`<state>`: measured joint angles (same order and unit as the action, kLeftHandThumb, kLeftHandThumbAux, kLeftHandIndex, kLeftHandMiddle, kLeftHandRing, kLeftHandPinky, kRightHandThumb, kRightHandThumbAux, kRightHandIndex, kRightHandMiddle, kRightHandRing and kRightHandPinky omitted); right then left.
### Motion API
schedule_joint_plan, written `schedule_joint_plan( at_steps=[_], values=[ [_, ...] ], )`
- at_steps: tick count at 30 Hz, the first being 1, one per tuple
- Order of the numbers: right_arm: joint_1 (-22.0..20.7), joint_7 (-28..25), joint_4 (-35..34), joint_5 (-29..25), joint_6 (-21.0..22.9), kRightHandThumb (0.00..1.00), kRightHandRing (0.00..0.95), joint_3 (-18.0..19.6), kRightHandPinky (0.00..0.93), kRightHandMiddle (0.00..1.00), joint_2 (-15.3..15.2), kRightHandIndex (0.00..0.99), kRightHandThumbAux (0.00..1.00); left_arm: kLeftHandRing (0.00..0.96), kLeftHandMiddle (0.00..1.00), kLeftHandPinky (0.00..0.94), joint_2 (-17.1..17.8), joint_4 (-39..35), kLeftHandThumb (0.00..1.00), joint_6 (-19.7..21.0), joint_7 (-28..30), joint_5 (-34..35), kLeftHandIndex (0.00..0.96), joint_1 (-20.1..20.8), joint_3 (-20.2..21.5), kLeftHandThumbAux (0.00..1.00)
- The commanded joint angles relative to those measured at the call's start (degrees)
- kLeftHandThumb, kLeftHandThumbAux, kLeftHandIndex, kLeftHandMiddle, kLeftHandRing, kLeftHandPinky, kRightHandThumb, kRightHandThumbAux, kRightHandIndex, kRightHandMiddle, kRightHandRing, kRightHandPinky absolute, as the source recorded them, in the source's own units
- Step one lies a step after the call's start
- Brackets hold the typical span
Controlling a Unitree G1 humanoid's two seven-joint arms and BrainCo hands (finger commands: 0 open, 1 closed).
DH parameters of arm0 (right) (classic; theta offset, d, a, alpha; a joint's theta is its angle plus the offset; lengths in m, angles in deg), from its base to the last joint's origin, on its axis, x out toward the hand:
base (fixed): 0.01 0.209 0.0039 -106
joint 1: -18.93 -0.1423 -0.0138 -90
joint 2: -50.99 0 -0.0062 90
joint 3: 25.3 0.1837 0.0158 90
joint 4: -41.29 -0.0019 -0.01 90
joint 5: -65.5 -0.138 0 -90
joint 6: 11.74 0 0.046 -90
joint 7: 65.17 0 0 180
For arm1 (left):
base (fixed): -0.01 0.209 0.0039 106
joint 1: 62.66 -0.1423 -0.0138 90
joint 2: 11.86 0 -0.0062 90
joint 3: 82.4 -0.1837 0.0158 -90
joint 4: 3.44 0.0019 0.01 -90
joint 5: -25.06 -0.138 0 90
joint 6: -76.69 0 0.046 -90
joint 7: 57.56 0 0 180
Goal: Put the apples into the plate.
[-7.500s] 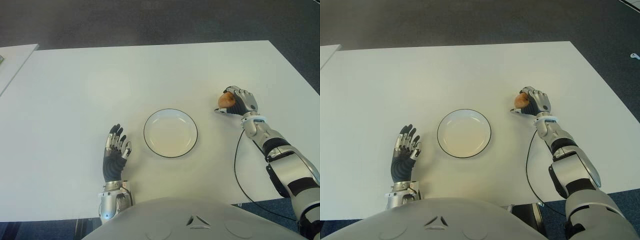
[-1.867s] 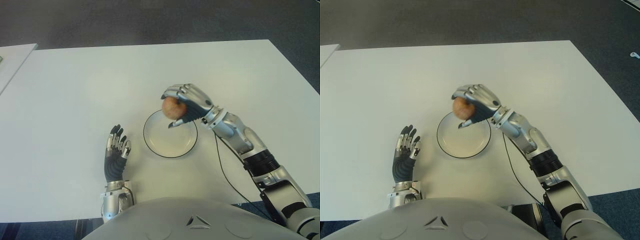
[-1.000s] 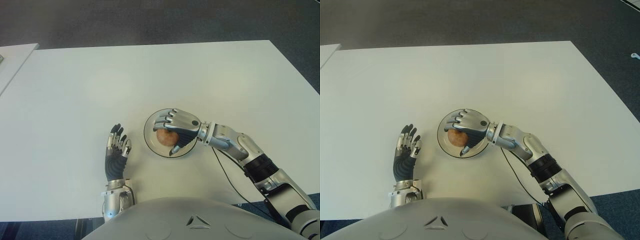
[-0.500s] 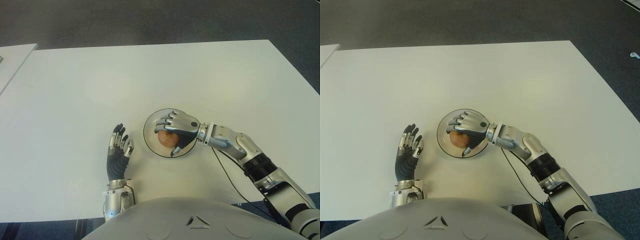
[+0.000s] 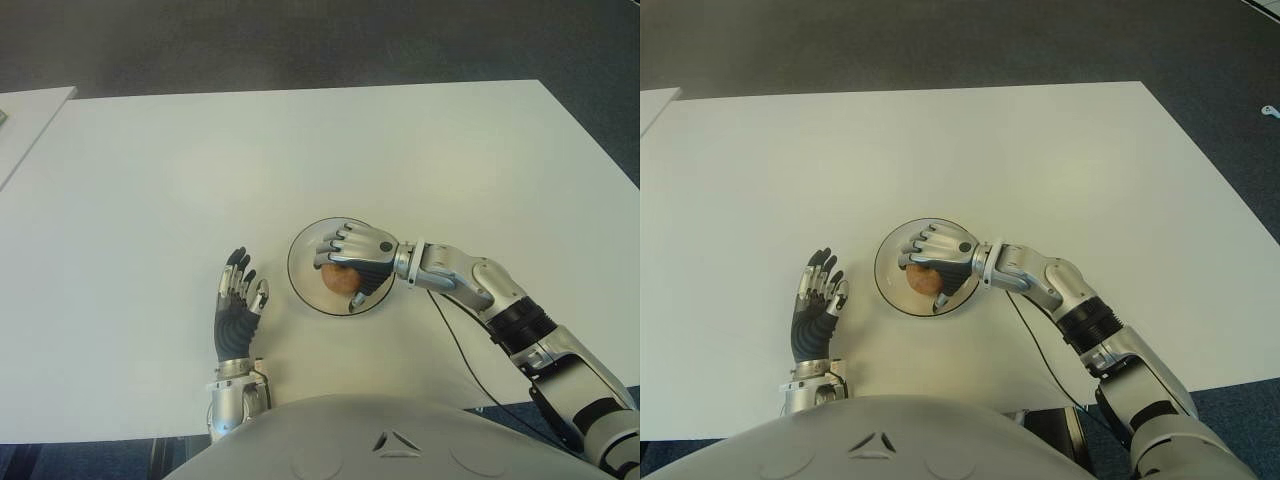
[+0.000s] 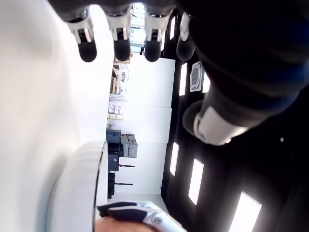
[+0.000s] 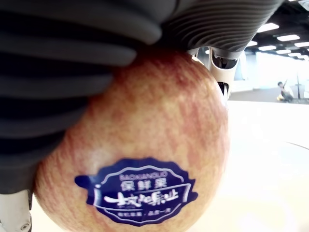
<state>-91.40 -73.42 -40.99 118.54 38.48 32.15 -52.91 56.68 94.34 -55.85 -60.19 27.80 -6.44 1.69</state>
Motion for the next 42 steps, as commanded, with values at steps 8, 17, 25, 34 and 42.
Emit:
schedule_joint_plan(
  at_steps=[8,17,25,34,42],
  values=[
    [-3.02,-4.06,0.08,1.16,-0.03,0.854,0.768,-1.06,0.763,0.504,-0.84,0.409,0.675,0.0,0.0,0.0,-1.59,1.35,0.128,1.23,0.05,0.01,0.0,-0.22,-0.8,0.741],
    [-5.04,-1.37,0.07,3.91,-2.63,0.854,0.805,-1.75,0.812,0.514,-1.41,0.408,0.674,0.0,0.0,0.0,-2.38,1.22,0.163,0.89,-2.09,-1.84,0.0,-0.31,-0.35,0.728],
    [-4.63,1.88,1.33,3.85,-2.74,0.855,0.818,-1.31,0.826,0.517,-0.39,0.411,0.673,0.0,0.0,0.0,-2.34,1.34,0.181,0.79,-2.33,-1.42,0.0,-0.2,-0.84,0.71],
    [-2.14,6.81,6.03,-4.69,-4.65,0.664,0.301,1.35,0.239,0.323,1.89,0.334,0.632,0.0,0.0,0.0,-1.96,0.54,0.185,1.44,-2.07,-0.06,0.0,-0.61,-1.39,0.697],
    [-2.44,7.16,6.26,-3.53,-5.05,0.2,0.03,1.01,0.021,0.04,1.42,0.049,0.542,0.0,0.0,0.0,-2.27,0.93,0.189,0.86,-1.77,1.44,0.0,-0.32,-1.69,0.715]
  ],
)
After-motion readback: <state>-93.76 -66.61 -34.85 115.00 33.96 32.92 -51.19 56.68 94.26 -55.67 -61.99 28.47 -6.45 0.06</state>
